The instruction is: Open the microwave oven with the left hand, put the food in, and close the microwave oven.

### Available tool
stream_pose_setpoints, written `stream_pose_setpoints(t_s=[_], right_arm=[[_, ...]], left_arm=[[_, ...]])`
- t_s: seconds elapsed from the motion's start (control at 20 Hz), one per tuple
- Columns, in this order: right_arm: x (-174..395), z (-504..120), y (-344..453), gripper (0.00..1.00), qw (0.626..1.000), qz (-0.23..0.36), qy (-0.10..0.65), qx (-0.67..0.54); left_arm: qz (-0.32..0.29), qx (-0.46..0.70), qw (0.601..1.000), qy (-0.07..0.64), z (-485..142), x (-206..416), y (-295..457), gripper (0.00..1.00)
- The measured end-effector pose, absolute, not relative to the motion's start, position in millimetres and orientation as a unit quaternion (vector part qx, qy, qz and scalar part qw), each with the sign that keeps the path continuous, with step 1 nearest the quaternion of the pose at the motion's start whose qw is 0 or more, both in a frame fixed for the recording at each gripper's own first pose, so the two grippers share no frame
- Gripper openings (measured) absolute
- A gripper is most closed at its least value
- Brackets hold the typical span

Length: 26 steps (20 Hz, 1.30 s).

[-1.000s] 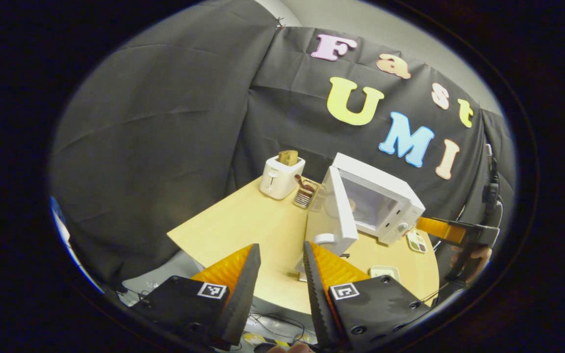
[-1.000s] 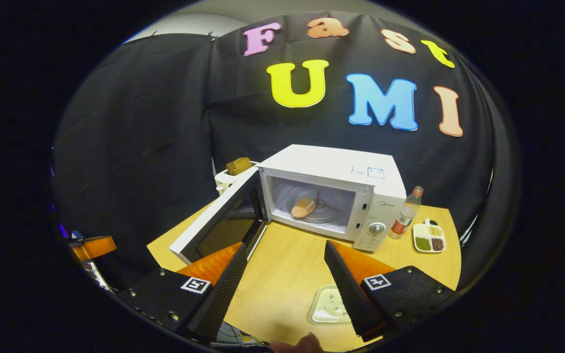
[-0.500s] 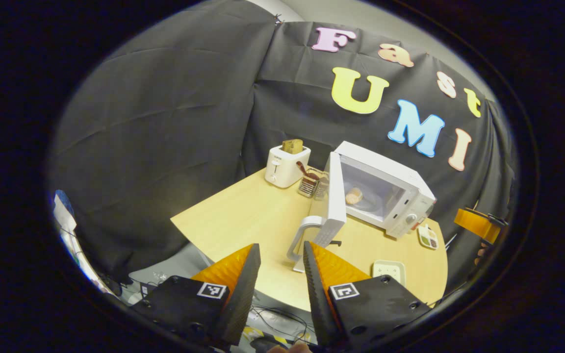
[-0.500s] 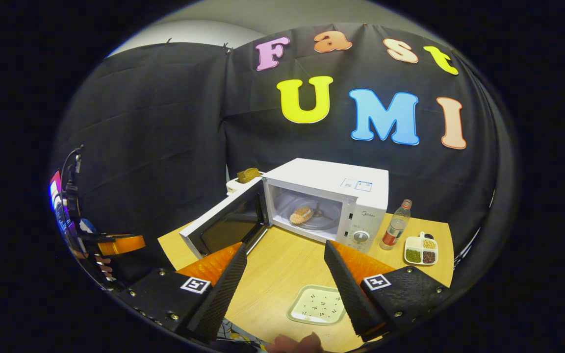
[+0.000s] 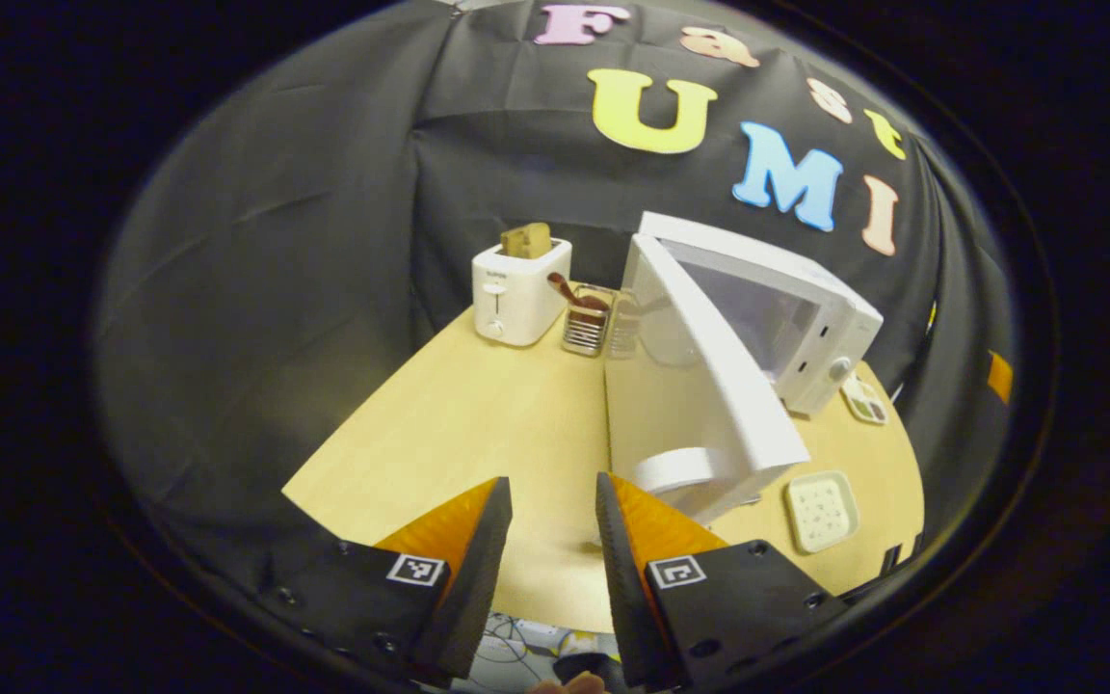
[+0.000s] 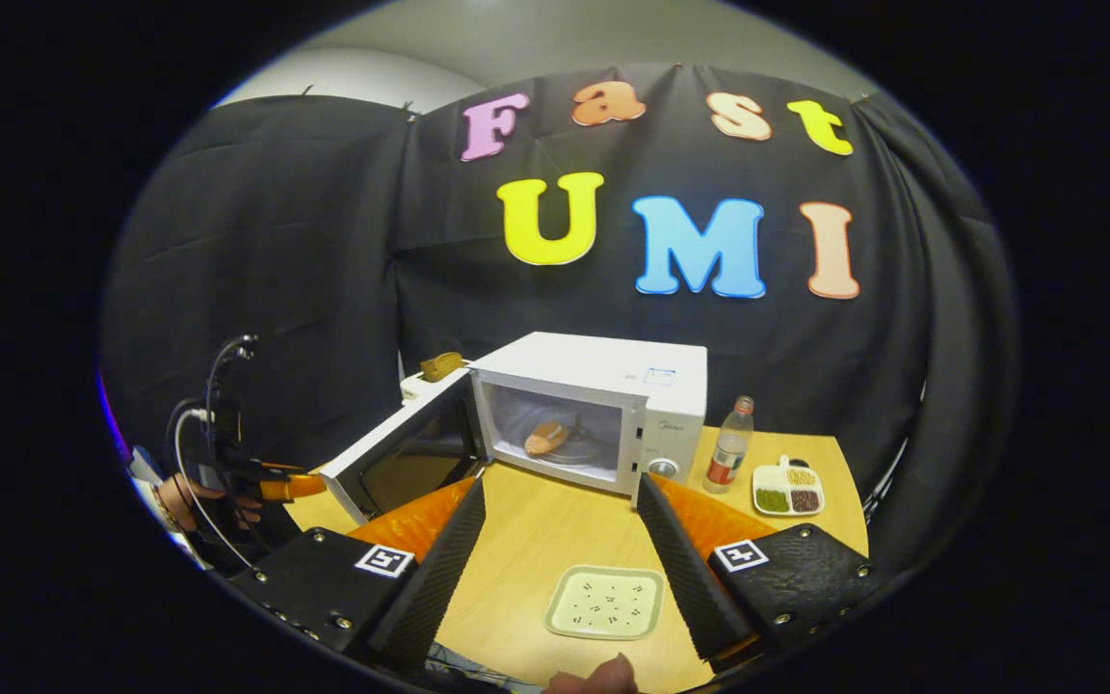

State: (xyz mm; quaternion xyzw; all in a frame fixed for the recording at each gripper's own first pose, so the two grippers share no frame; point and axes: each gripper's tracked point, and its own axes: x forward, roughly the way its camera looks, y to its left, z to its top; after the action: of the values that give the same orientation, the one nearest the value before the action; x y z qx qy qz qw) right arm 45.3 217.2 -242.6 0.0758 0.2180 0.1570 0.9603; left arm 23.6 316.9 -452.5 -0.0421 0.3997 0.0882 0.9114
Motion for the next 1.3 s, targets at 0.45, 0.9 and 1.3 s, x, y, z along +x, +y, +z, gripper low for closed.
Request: stream_pose_setpoints(t_s=[0.45,0.9,1.3], right_arm=[[24,-252,178,0.98,0.964,0.037,0.255,0.060],[5,-274,126,0.97,0.951,-0.049,0.297,0.073],[26,-287,109,0.97,0.942,-0.073,0.314,0.089]], left_arm=[[-0.083,-0.026,0.922,0.376,-475,122,212,0.55],[-0.147,0.020,0.925,0.350,-490,225,133,0.63],[-0.171,0.016,0.931,0.321,-495,316,89,0.68]])
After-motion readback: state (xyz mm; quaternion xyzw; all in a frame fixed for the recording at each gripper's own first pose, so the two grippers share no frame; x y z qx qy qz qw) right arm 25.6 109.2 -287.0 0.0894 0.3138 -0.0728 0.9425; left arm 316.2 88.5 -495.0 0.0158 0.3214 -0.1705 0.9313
